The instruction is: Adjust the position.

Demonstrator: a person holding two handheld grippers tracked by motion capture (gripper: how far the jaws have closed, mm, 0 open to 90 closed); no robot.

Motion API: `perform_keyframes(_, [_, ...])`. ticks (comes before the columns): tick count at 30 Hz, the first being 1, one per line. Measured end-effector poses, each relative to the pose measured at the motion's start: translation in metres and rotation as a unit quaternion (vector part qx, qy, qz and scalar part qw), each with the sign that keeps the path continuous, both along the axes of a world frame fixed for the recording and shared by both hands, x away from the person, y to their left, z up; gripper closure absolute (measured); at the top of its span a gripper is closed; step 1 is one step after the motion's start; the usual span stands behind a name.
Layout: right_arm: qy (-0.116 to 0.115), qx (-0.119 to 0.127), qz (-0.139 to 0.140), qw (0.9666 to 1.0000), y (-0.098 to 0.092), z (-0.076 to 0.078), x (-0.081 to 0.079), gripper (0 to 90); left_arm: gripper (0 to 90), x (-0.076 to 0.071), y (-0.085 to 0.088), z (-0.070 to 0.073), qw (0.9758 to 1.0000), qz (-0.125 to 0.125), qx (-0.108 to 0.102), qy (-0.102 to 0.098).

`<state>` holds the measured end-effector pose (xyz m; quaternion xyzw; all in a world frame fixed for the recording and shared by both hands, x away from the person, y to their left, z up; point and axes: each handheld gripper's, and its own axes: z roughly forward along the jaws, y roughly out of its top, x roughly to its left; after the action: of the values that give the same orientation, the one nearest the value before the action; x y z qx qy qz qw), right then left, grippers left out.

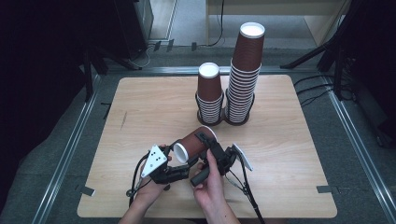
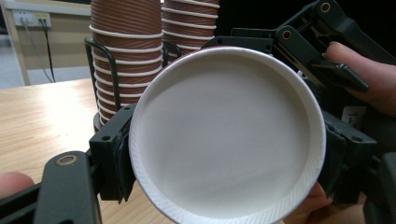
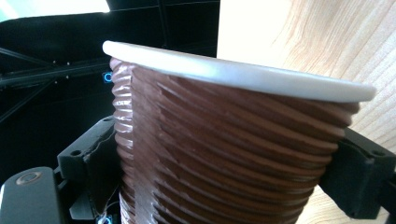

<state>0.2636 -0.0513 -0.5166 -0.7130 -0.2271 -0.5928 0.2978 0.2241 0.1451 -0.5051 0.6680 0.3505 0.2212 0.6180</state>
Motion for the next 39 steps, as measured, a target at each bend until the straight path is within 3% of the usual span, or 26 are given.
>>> perform_keyframes(5, [-0.015,0.006,0.005,0.9999,0.000,0.001,-0.001,13.8,20.9,-0.001,0.001,0.001,1.0000,-0.004,-0.005,-0.003])
perform_keyframes(10, [-0.034,-0.008,0.004,0.9994,-0.002,0.002,-0.003,14.3,20.8,-0.001,0.001,0.001,0.9999,-0.011,-0.007,-0.003])
perform_keyframes(14, [-0.049,-0.004,-0.001,0.9988,-0.002,0.004,-0.004,14.5,20.3,-0.001,0.003,0.002,0.9996,-0.019,-0.019,0.004])
perform_keyframes(17, [-0.059,-0.011,-0.003,0.9982,-0.004,0.006,-0.005,14.5,14.4,-0.001,0.003,0.002,0.9995,-0.021,-0.023,0.006])
perform_keyframes(22, [-0.079,-0.050,-0.028,0.9953,-0.008,0.009,-0.004,14.4,1.5,0.001,0.004,0.003,0.9995,-0.014,-0.020,0.022])
perform_keyframes(27, [-0.094,-0.077,-0.049,0.9914,-0.015,0.012,-0.002,14.3,0.0,0.002,0.006,0.003,0.9992,-0.004,-0.015,0.036])
perform_keyframes(30, [-0.107,-0.106,-0.071,0.9861,-0.021,0.014,-0.001,14.3,0.0,0.003,0.008,0.003,0.9988,-0.004,-0.014,0.047])
perform_keyframes(32, [-0.126,-0.136,-0.090,0.9785,-0.029,0.018,0.001,14.3,0.0,0.002,0.011,0.003,0.9986,0.000,-0.016,0.051])
perform_keyframes(33, [-0.126,-0.136,-0.090,0.9785,-0.029,0.018,0.001,14.3,0.0,0.002,0.011,0.003,0.9986,0.000,-0.016,0.051])
perform_keyframes(34, [-0.134,-0.149,-0.097,0.9749,-0.032,0.019,0.001,14.2,0.0,0.002,0.012,0.004,0.9985,0.001,-0.016,0.052])
perform_keyframes(35, [-0.151,-0.173,-0.106,0.9675,-0.038,0.022,0.002,14.1,0.0,0.002,0.013,0.004,0.9984,0.002,-0.018,0.053])
perform_keyframes(36, [-0.151,-0.173,-0.106,0.9675,-0.038,0.022,0.002,14.1,0.0,0.002,0.014,0.004,0.9984,0.004,-0.017,0.054])
perform_keyframes(39, [-0.179,-0.191,-0.116,0.9582,-0.047,0.025,0.003,13.8,0.0,0.002,0.018,0.004,0.9982,0.009,-0.018,0.056])
